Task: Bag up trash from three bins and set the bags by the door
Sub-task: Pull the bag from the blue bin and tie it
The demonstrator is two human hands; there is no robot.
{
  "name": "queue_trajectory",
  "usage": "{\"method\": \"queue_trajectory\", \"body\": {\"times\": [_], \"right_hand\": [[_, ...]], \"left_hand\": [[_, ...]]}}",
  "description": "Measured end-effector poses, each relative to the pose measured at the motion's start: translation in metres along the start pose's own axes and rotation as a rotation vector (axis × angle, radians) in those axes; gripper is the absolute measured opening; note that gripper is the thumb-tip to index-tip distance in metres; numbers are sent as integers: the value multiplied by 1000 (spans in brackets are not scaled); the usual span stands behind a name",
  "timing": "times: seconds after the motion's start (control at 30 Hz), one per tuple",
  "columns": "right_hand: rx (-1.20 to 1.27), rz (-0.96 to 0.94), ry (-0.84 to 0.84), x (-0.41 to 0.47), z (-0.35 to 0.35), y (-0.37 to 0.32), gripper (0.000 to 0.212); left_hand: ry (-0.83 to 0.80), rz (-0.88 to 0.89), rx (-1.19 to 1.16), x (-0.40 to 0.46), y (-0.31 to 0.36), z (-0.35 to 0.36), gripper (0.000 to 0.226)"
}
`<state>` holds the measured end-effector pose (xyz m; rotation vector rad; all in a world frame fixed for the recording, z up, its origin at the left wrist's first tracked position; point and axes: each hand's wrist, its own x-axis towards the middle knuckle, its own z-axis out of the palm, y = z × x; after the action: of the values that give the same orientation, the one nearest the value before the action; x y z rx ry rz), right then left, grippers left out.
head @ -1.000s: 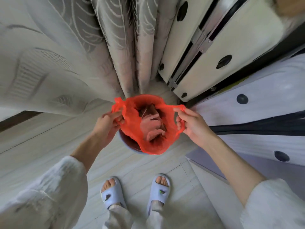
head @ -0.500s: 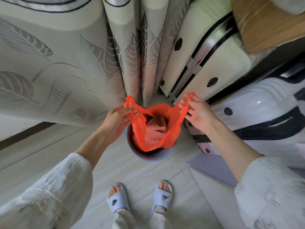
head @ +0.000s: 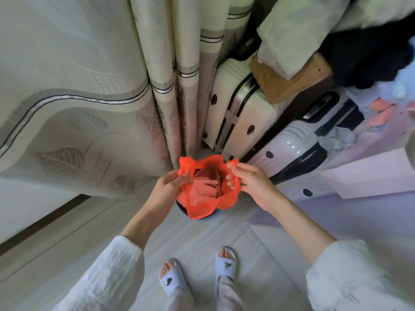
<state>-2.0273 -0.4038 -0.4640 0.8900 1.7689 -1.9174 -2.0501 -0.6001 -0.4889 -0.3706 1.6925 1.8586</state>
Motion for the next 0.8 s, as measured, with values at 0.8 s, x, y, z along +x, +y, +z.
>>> {"method": "queue_trajectory", "body": {"times": [0.8], "right_hand": [[-16,-131,-162,-196,-103,167,35]], "left_hand": [[159,98,99,-211,-118,66,19]]}}
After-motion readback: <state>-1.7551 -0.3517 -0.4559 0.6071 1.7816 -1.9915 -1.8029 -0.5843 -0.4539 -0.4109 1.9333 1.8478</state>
